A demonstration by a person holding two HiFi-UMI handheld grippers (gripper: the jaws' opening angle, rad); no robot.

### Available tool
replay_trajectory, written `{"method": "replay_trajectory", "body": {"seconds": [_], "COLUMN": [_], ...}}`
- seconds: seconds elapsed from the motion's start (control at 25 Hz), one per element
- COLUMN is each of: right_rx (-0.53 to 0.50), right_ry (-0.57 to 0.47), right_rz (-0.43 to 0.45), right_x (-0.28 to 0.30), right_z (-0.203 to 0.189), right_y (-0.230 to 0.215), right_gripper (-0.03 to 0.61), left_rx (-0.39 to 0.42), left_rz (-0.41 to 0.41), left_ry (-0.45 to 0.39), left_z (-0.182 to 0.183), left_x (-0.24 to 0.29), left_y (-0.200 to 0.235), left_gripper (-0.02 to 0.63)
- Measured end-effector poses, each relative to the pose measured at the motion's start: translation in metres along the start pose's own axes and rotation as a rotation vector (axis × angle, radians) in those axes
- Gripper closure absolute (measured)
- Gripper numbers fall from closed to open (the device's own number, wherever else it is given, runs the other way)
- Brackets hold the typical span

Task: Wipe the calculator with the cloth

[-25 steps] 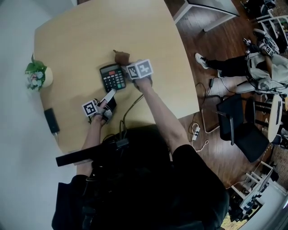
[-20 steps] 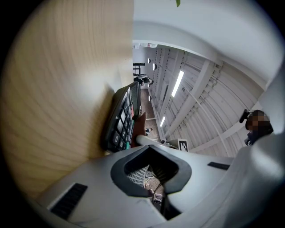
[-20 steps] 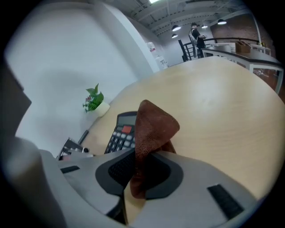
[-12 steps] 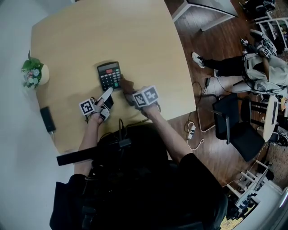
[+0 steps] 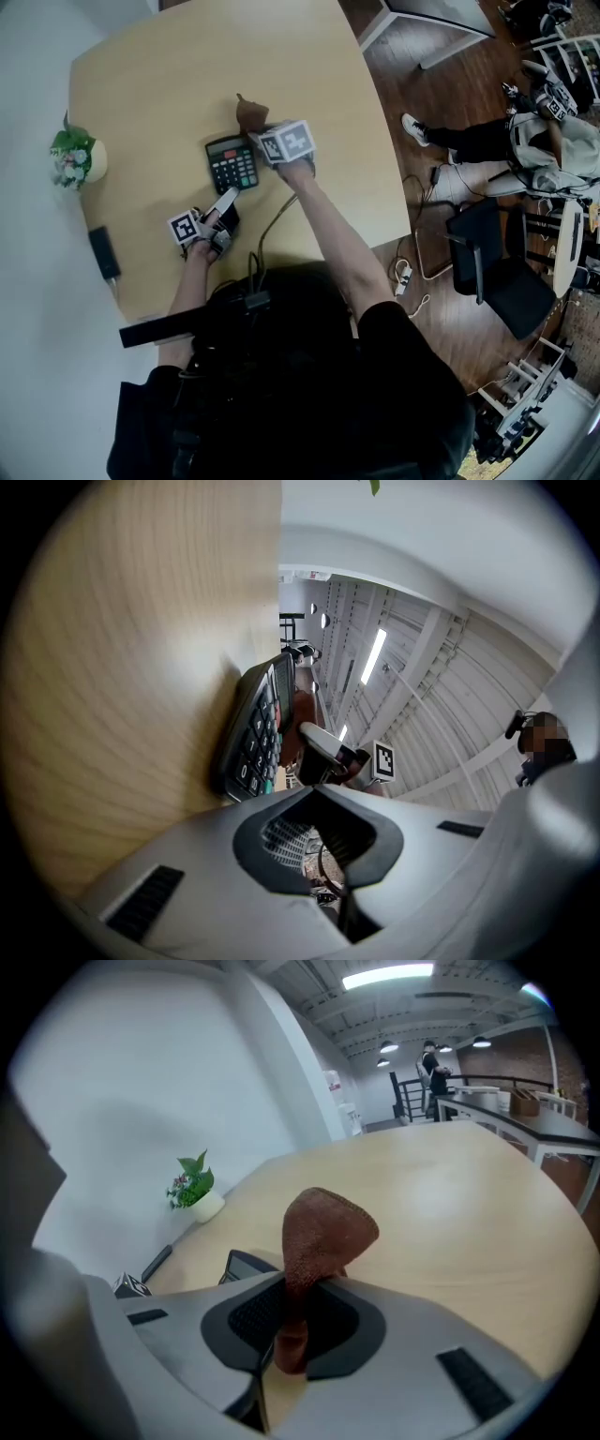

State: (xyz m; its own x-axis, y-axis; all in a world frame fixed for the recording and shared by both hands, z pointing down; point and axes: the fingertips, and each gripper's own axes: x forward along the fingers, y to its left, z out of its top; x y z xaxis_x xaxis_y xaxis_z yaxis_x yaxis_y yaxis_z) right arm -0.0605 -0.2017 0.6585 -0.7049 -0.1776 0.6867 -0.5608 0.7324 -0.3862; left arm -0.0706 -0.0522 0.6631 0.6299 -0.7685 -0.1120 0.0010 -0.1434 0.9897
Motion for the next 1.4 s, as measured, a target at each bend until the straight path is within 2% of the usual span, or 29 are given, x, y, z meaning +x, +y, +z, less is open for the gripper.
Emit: {"method": "replay_trajectory", "body": {"seconds": [0.16,0.32,0.44,0.6,0.68,0.8,0.88,0.96,1.0,1.08,1.16,1.2,1.28,1.4], "right_rx": [0.042,0.087,0.207,0.421,0.428,0.27,0.099,-0.082,-0.17,-0.354,-0.526,-0.58,-0.603,-0.482], "right_ry": [0.07,0.14,0.162,0.198,0.188,0.081,-0.002,-0.03,-0.017,0.051,0.16,0.236,0.361,0.357], "right_rz": [0.005,0.026,0.075,0.232,0.239,0.109,0.004,-0.069,-0.088,-0.094,-0.056,-0.026,0.014,0.075], "right_x": [0.001,-0.019,-0.036,-0.057,-0.065,-0.07,-0.068,-0.056,-0.045,-0.017,0.012,0.023,0.031,0.023], "right_z": [-0.033,-0.087,-0.129,-0.174,-0.172,-0.113,-0.053,-0.001,0.018,0.042,0.044,0.034,0.01,-0.002], "right_y": [0.008,0.037,0.064,0.107,0.104,0.055,0.021,-0.002,-0.008,-0.008,0.002,0.006,0.007,0.012], "right_gripper": [0.526,0.526,0.526,0.528,0.528,0.528,0.527,0.526,0.526,0.526,0.526,0.526,0.535,0.535], "left_rx": [0.003,0.004,0.0,0.007,-0.003,-0.096,-0.22,-0.329,-0.357,-0.377,-0.38,-0.38,-0.369,-0.34], "left_rz": [0.007,0.011,0.011,0.001,0.014,0.032,0.017,0.017,0.03,0.082,0.151,0.18,0.223,0.244], "left_ry": [0.007,0.004,0.003,0.002,0.006,-0.026,-0.119,-0.223,-0.261,-0.303,-0.311,-0.311,-0.306,-0.279], "left_z": [0.0,0.001,0.0,0.0,-0.003,-0.01,-0.01,-0.009,-0.007,-0.004,-0.002,0.0,0.005,0.009], "left_x": [-0.001,-0.002,-0.001,0.001,-0.001,-0.015,-0.029,-0.041,-0.044,-0.045,-0.042,-0.04,-0.036,-0.034], "left_y": [0.003,0.003,0.002,0.0,0.001,-0.001,-0.004,-0.002,0.0,0.006,0.012,0.015,0.018,0.017], "left_gripper": [0.612,0.612,0.612,0.612,0.612,0.611,0.57,0.464,0.451,0.344,0.331,0.331,0.331,0.331]}}
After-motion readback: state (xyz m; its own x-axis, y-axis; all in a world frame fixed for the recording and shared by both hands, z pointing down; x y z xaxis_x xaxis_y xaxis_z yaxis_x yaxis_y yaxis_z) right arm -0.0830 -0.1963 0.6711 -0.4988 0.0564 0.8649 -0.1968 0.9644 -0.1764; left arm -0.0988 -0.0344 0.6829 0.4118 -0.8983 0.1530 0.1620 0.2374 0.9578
